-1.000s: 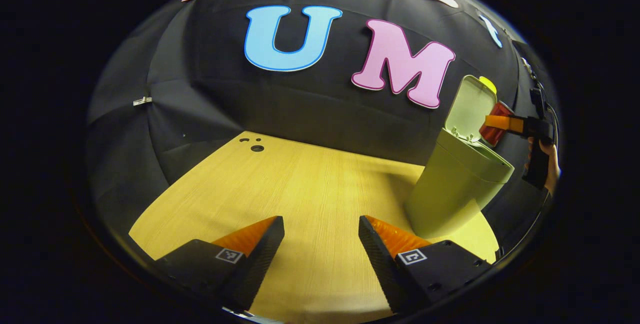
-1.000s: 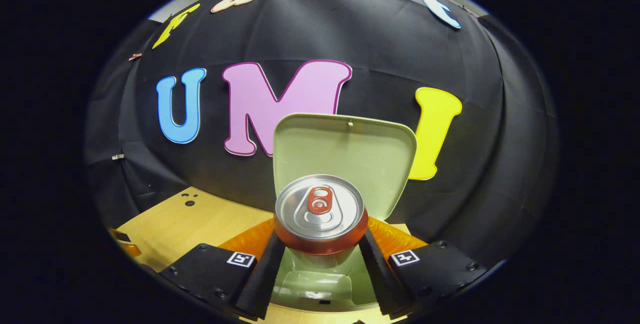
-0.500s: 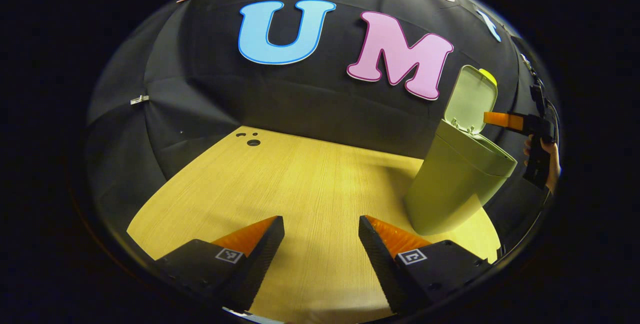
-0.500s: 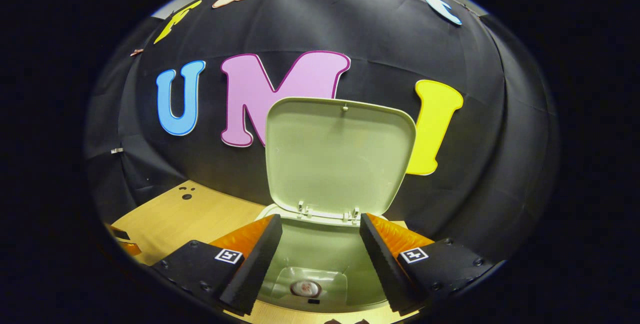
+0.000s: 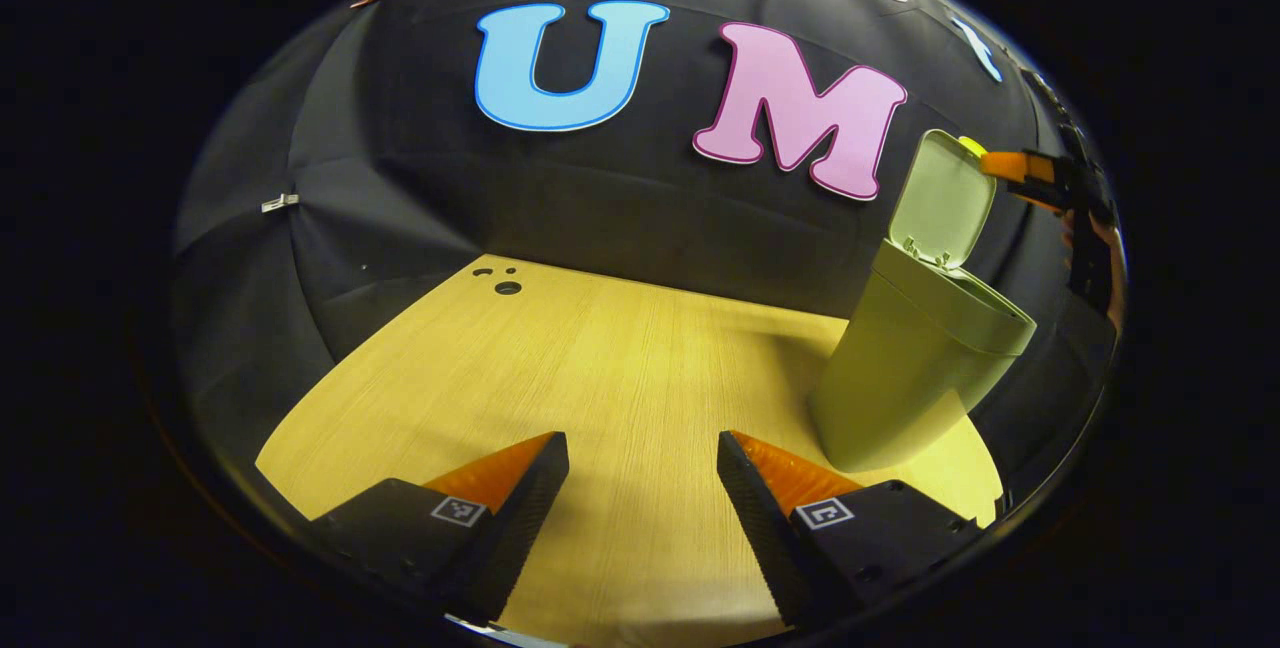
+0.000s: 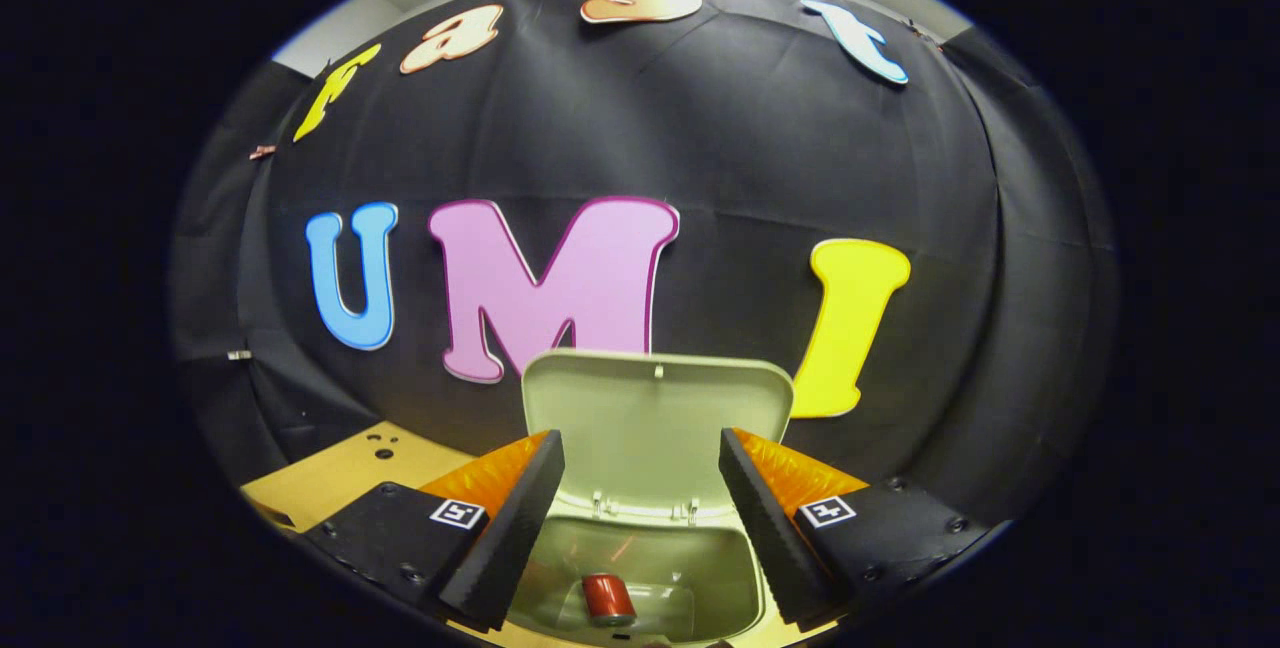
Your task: Press the lid of the desktop garbage bin to open it, pick up the crumpled paper on the desktop and throw it into the bin, then pick up the pop can on the desktop and drop it into the bin, and finally close the garbage bin lid.
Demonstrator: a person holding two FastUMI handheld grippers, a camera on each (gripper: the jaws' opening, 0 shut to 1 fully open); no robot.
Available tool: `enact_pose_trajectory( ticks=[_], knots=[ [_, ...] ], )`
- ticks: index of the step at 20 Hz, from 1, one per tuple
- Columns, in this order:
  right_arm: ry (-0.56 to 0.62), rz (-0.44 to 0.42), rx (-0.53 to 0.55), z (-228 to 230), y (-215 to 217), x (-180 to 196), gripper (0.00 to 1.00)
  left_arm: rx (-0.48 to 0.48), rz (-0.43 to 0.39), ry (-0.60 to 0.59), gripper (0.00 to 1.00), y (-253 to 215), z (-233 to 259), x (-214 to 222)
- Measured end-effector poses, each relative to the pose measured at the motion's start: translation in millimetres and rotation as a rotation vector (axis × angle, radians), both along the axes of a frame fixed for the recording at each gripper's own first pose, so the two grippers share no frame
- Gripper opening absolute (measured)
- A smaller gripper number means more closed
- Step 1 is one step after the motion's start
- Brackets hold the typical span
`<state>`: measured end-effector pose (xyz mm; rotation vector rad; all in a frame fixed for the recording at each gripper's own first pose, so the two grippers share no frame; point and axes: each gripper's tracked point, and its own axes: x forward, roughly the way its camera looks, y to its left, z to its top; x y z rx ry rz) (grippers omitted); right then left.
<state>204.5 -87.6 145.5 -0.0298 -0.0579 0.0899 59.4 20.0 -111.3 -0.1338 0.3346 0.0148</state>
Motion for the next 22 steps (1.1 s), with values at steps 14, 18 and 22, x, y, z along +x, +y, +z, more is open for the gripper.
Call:
enact_pose_trajectory(
  ticks=[14,18,22],
  knots=[
    [-0.029,-0.021,0.024,51.4,-4.7,79.6,0.97,-0.026,0.148,0.035,0.96,22.6,-20.2,-31.6],
    [0.028,0.029,-0.011,30.0,12.5,88.6,0.97,-0.045,0.211,0.051,0.96,24.8,-29.2,-43.7],
    [0.053,0.035,-0.02,28.4,14.4,80.1,0.95,-0.035,0.2,0.041,0.96,18.2,-28.7,-53.3]
  ],
)
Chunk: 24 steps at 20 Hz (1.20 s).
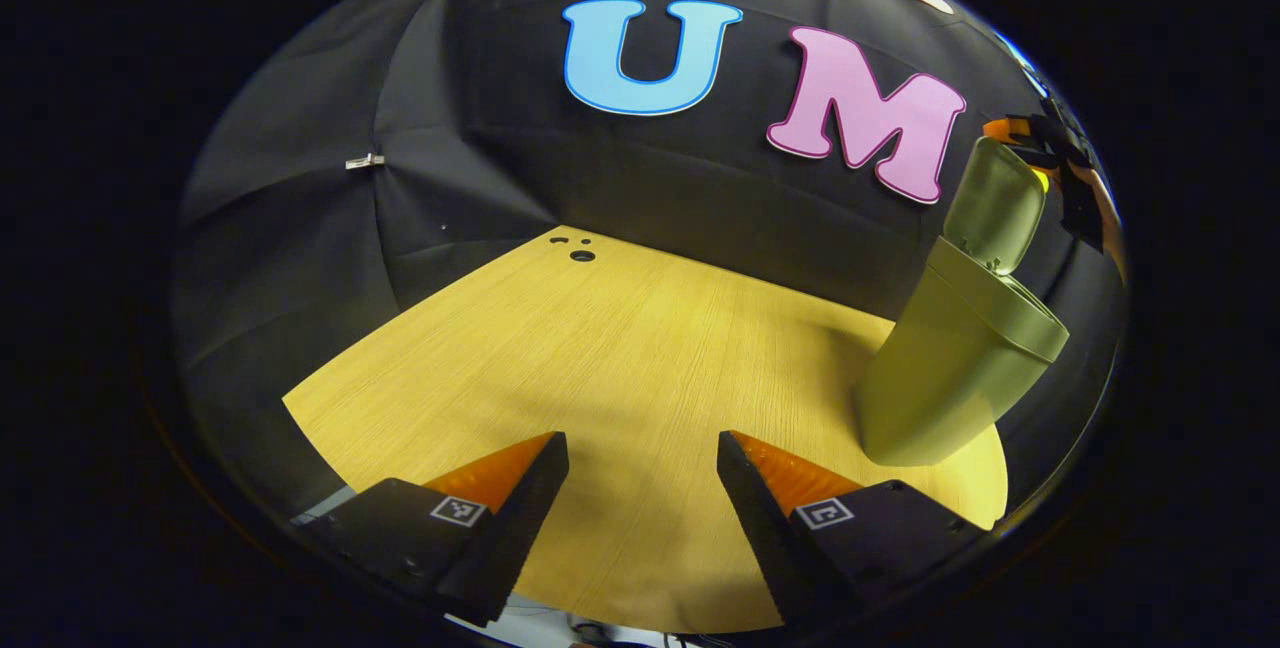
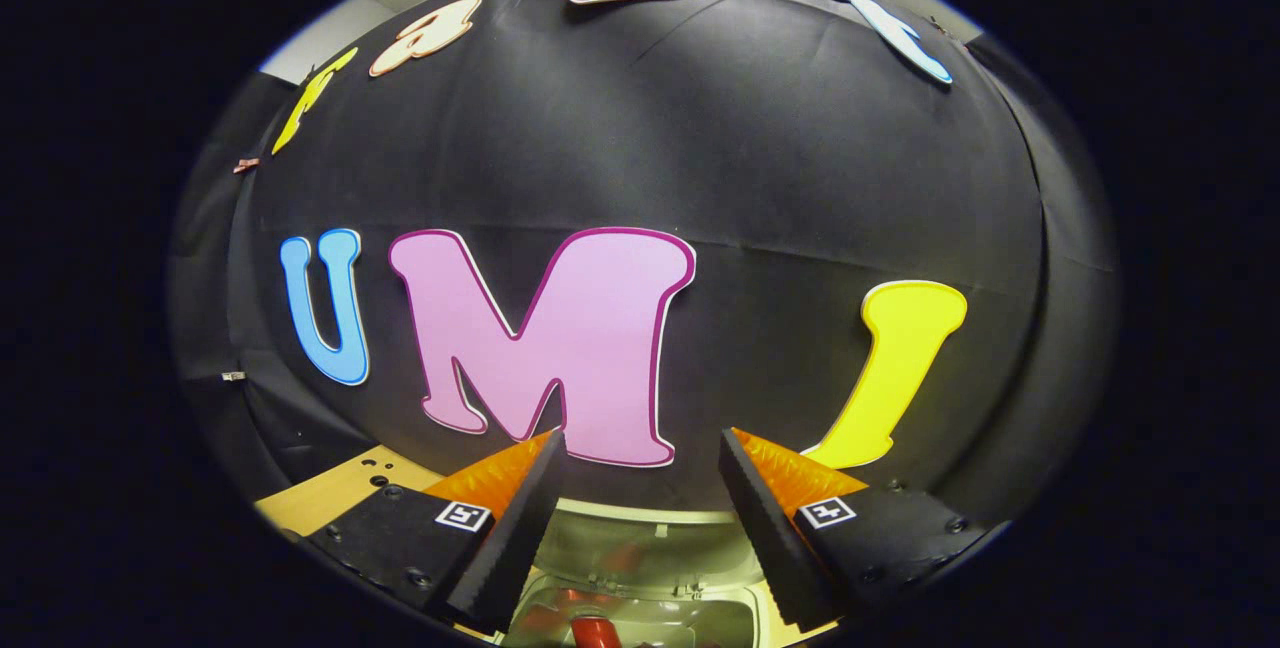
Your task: Press the lid of the desktop garbage bin to open it, pick up the crumpled paper on the desktop and throw it into the bin, then pick up the pop can on the desktop and drop it into the bin, and finally close the garbage bin lid.
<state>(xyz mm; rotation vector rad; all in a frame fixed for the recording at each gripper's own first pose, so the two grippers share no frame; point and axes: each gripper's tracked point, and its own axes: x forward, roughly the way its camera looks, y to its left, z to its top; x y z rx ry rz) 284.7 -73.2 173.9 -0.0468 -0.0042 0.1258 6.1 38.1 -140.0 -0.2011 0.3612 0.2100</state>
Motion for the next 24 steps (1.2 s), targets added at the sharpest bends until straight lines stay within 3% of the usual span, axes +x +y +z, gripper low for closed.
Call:
enact_pose_trajectory(
  ticks=[15,24],
  knots=[
    [0.111,-0.112,-0.056,-87.1,-8.8,-117.3,0.98,0.06,-0.224,-0.009,0.96,10.3,-6.6,-16.7],
    [0.22,-0.138,-0.034,-158.6,-7.8,-143.3,0.98,0.06,-0.239,-0.017,0.96,16.2,-12.2,-41.9]
  ],
)
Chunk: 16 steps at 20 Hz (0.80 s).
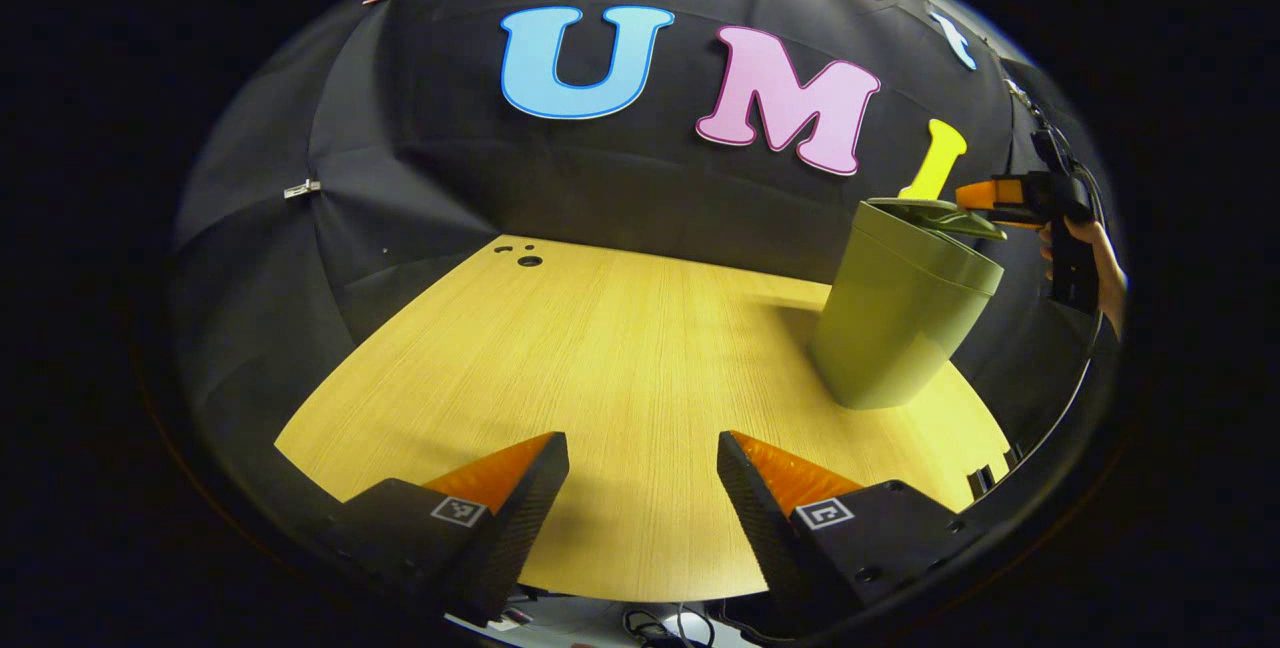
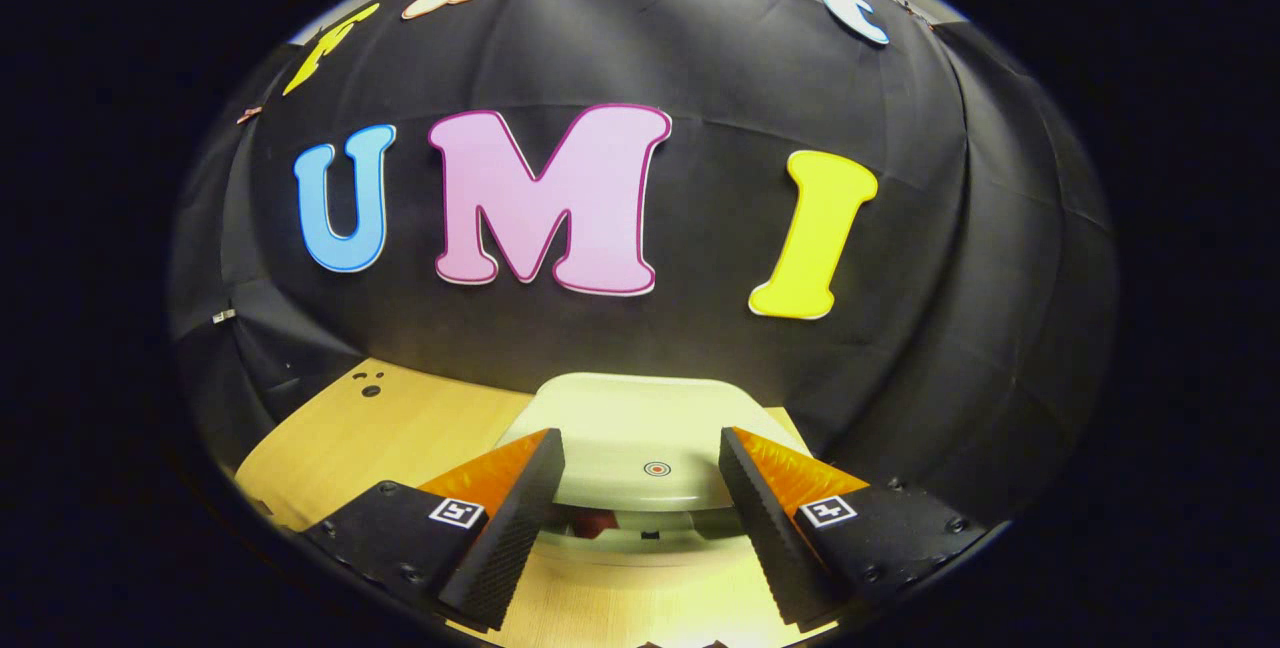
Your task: Press the lid of the desktop garbage bin to open it, pick up the crumpled paper on the desktop and throw it into the bin, then pick up the pop can on the desktop and drop it into the bin, and finally close the garbage bin lid.
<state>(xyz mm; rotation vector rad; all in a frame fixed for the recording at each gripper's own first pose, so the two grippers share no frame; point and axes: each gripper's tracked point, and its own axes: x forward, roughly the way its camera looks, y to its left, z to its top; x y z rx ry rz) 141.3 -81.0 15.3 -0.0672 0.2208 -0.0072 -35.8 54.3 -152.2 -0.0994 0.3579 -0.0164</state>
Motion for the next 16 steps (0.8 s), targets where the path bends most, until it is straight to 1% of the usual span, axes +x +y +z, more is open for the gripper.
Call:
enact_pose_trajectory(
  ticks=[3,5,7,11,14,16],
  knots=[
    [0.037,-0.006,0.015,-21.9,-2.9,-8.8,0.98,-0.024,0.002,-0.002,0.96,-1.3,0.2,-5.5],
    [0.061,0.0,0.045,-34.2,-1.1,-12.6,0.98,-0.025,0.013,-0.007,0.96,3.1,0.7,-7.4],
    [0.058,0.003,0.084,-34.9,0.4,-11.0,0.98,-0.02,0.015,-0.01,0.96,5.0,1.2,-8.7],
    [0.057,0.016,0.07,-36.6,1.1,-11.3,0.99,0.002,0.026,-0.008,0.96,12.4,-2.0,-15.7],
    [0.034,0.013,0.102,-38.4,-0.2,-10.1,0.99,0.008,0.026,-0.007,0.96,11.6,-2.7,-19.4],
    [0.049,0.015,0.094,-46.4,2.0,-8.0,0.99,0.013,0.02,-0.006,0.96,8.3,-2.8,-19.8]
  ],
)
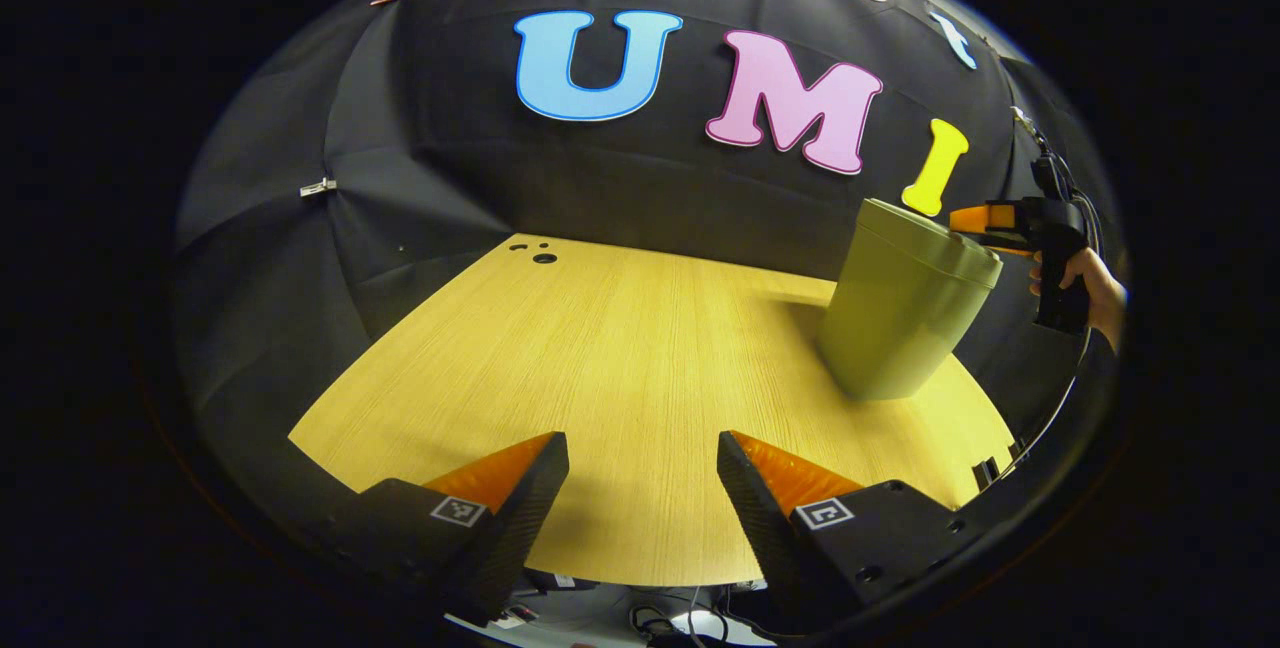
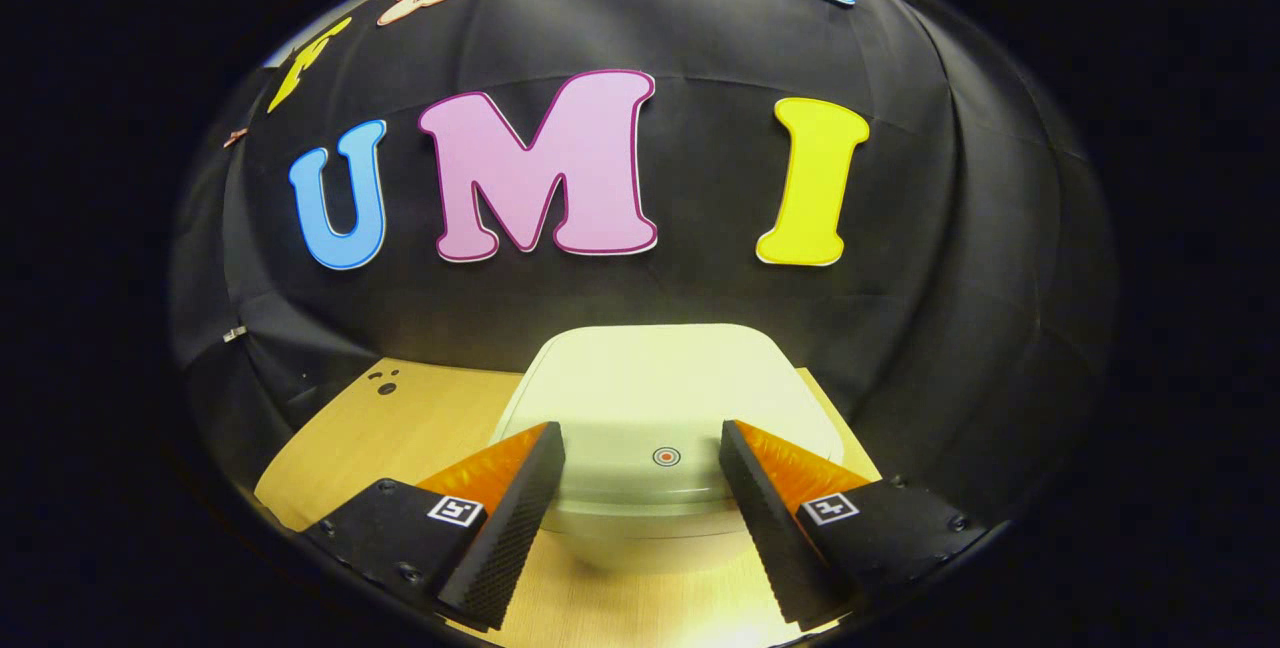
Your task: Press the lid of the desktop garbage bin to open it, pick up the crumpled paper on the desktop and throw it into the bin, then pick up the pop can on the desktop and drop it into the bin, and finally close the garbage bin lid.
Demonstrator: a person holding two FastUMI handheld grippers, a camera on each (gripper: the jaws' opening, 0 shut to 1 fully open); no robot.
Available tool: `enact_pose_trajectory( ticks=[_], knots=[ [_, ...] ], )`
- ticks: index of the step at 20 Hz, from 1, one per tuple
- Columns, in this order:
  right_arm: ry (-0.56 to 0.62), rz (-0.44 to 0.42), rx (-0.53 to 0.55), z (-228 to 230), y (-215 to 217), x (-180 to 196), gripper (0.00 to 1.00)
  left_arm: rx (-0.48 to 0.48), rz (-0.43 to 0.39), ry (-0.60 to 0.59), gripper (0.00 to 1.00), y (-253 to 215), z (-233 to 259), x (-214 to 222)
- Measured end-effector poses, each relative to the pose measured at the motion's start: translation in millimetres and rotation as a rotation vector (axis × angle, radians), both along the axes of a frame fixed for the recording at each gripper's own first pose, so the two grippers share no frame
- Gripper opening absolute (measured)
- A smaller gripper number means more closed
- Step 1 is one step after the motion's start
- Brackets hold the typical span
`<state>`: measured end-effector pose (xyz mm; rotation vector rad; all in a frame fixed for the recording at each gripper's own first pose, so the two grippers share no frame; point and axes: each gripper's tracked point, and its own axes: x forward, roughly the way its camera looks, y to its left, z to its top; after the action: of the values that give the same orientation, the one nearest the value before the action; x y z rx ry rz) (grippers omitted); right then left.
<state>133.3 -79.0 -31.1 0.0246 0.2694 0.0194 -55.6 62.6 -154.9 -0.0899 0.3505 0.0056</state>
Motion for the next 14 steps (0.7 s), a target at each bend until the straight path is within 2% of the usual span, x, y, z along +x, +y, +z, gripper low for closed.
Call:
enact_pose_trajectory(
  ticks=[6,8,10,14],
  knots=[
    [-0.028,-0.033,0.003,9.6,-2.6,-9.6,0.98,-0.006,-0.01,-0.041,0.96,-12.2,17.8,6.8],
    [-0.087,-0.041,-0.005,24.4,-1.9,-16.5,0.98,-0.002,-0.007,-0.077,0.96,-14.6,33.3,11.1],
    [-0.175,-0.041,-0.012,44.6,0.2,-31.3,0.98,0.024,-0.007,-0.13,0.96,-16.8,52.4,10.1],
    [-0.228,-0.013,-0.098,46.3,11.4,-69.3,0.98,0.08,-0.001,-0.273,0.96,-18.6,101.1,5.6]
  ],
)
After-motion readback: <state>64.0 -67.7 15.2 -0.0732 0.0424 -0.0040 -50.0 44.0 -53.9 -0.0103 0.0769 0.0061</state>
